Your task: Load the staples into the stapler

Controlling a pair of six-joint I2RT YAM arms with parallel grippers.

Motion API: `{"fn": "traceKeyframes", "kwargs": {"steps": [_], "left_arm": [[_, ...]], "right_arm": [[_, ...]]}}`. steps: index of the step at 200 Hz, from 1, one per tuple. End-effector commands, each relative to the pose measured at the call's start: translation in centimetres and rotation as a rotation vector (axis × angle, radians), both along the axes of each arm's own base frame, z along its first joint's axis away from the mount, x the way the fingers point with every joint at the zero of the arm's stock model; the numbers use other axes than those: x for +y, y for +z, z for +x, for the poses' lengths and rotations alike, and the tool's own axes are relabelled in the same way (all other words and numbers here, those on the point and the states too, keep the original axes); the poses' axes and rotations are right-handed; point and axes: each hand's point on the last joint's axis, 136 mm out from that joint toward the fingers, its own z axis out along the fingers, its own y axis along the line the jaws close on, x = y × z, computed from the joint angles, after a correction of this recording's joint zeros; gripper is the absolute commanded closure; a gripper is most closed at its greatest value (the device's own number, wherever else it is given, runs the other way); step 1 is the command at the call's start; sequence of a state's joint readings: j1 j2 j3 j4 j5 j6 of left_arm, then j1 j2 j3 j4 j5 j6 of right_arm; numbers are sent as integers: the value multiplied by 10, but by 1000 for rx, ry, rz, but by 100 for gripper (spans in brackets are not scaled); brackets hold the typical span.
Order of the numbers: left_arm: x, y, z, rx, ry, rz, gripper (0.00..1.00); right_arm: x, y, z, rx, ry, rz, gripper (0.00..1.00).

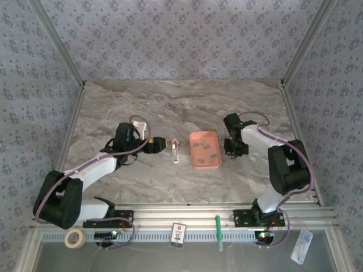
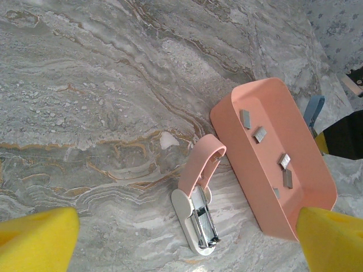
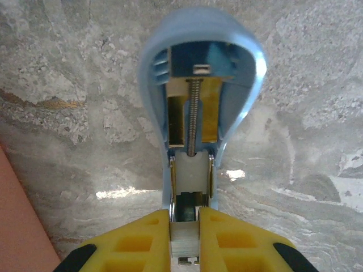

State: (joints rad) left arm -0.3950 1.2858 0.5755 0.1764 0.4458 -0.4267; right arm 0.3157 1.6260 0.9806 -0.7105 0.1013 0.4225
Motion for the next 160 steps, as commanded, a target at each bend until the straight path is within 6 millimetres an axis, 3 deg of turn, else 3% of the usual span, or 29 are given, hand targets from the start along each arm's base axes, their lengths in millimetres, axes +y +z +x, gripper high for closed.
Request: {"fn": "traceKeyframes", "kwargs": {"steps": [1, 60, 160], "left_arm": [[-5, 12, 4, -33, -23, -8, 2], [-5, 12, 4, -33, -25, -10, 2], [-5, 13, 4, -36, -25, -8, 2]], "right_arm": [[-4, 6, 0, -11, -22, -16, 82], [-6, 25, 4, -53, -15, -19, 83], [-9, 3, -1, 10, 3, -36, 82]]}}
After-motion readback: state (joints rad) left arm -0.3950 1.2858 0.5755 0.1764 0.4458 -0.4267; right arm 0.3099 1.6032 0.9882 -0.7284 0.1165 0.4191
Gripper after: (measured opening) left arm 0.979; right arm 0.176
